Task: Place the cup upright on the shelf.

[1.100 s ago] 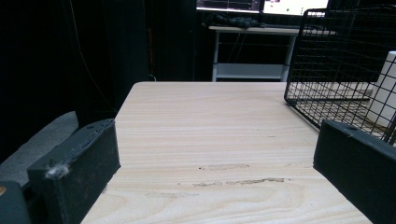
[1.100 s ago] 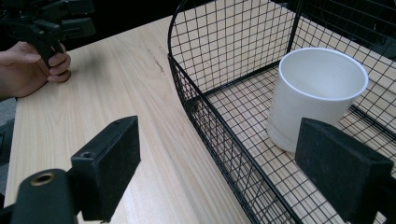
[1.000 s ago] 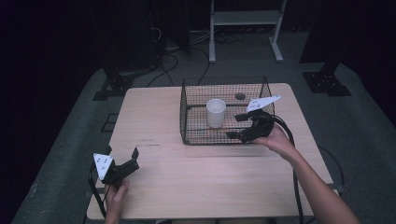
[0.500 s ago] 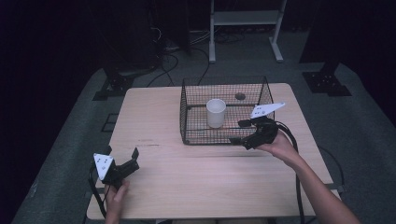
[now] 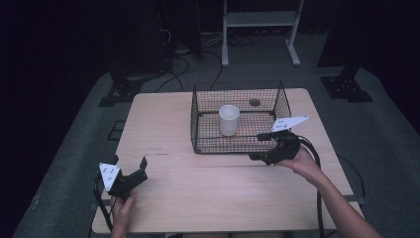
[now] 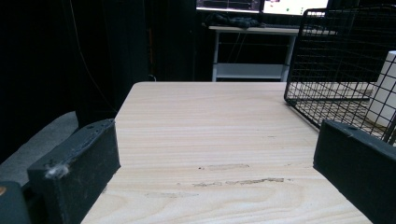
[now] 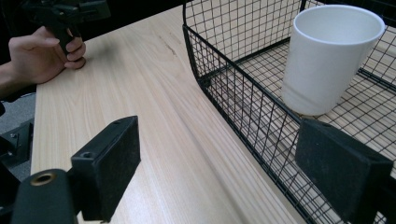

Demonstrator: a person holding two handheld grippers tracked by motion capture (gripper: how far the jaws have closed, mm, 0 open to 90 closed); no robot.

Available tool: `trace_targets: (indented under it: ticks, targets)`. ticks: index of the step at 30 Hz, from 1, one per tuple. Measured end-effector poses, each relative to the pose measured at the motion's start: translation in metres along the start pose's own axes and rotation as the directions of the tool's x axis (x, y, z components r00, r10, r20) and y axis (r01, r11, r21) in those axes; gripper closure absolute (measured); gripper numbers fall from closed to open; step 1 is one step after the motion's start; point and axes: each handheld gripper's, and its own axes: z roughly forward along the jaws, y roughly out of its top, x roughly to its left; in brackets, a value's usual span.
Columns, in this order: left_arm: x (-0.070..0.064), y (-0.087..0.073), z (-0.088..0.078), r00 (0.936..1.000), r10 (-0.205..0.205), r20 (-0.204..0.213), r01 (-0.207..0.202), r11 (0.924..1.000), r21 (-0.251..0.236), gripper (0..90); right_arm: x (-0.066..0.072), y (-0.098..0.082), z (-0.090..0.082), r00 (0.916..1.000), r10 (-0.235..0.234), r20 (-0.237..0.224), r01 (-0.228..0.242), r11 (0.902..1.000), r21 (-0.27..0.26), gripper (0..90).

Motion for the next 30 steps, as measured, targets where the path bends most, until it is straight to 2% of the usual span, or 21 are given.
trace_targets:
  ticks: [14,24,30]
  targets:
    - [0.0,0.0,0.0,1.0,0.002,0.0,-0.002,1.0,0.0,0.0,0.0,-0.017,-0.006,0.9997,0.017,0.016,-0.017,0.9999,0.003,13.5]
    - [0.0,0.0,0.0,1.0,0.005,0.0,-0.005,1.0,0.001,0.0,0.006,-0.034,-0.015,0.9993,0.02,0.032,-0.019,0.9996,-0.02,13.5]
    - [-0.001,0.0,0.0,1.0,0.005,0.0,-0.005,1.0,0.001,0.0,0.007,-0.046,-0.019,0.9985,0.018,0.051,-0.018,0.9998,0.005,13.5]
